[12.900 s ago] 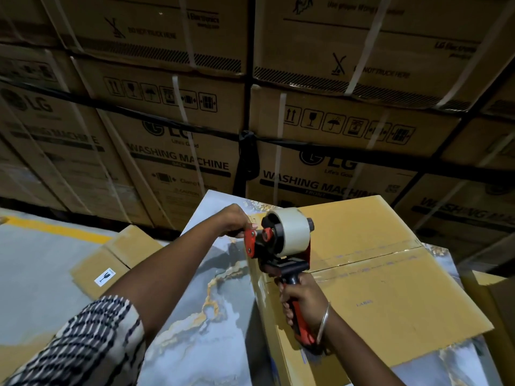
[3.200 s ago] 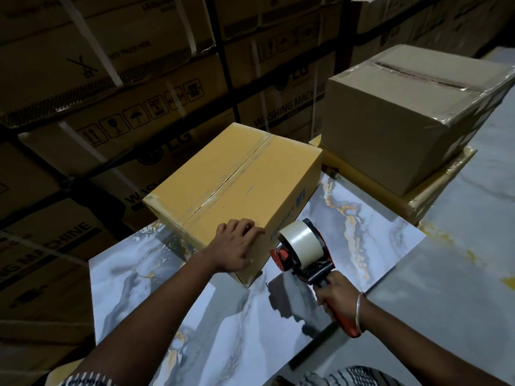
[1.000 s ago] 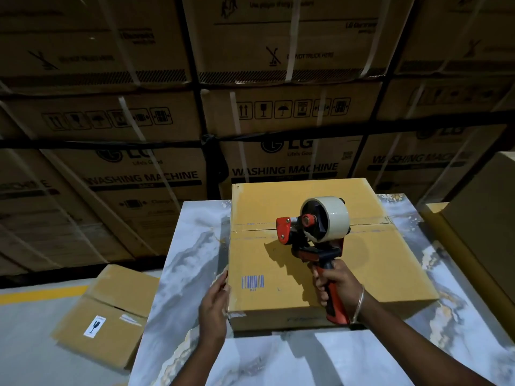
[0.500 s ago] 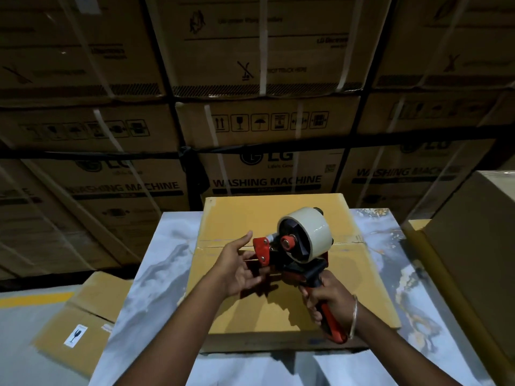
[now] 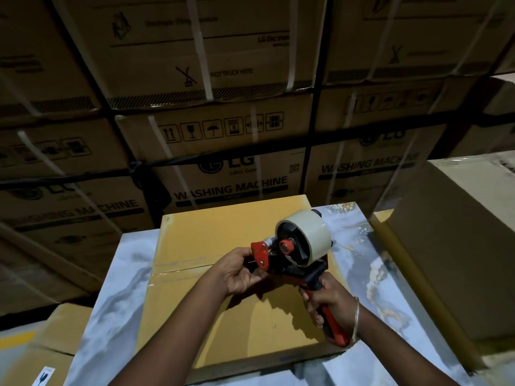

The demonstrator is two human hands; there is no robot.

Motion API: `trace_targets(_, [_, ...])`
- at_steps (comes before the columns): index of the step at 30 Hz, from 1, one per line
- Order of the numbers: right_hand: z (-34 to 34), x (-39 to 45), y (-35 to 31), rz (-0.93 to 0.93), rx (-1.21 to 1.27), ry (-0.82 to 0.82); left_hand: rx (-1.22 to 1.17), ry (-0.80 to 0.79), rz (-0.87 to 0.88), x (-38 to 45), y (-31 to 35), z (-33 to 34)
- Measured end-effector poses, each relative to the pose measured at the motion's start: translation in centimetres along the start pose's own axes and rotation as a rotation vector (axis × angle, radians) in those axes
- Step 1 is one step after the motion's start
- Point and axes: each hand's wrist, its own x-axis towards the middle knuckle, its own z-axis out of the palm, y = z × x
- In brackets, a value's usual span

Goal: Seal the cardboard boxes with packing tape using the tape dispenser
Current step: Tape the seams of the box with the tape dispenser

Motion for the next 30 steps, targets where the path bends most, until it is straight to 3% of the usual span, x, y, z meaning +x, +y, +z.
trace_targets(9, [-1.7,-0.1,-0.3,0.001,0.034,0.078,0.079,-0.037,-0.063,3.5,1.0,1.7])
trace_targets(14, [-2.0,0.0,-0.2,0.029,0.031,0.112,0.375,0.006,-0.021,5.2,2.2,3.0])
trace_targets(22, [-1.9,0.6,-0.8,0.041,0.065,0.236,1.05,0.232,0.206,6.6,5.5,6.5])
trace_targets(30, [-2.9,1.0,-1.4,0.039,0.055,0.325,1.196,0.149,0.191,9.4,7.4,9.4])
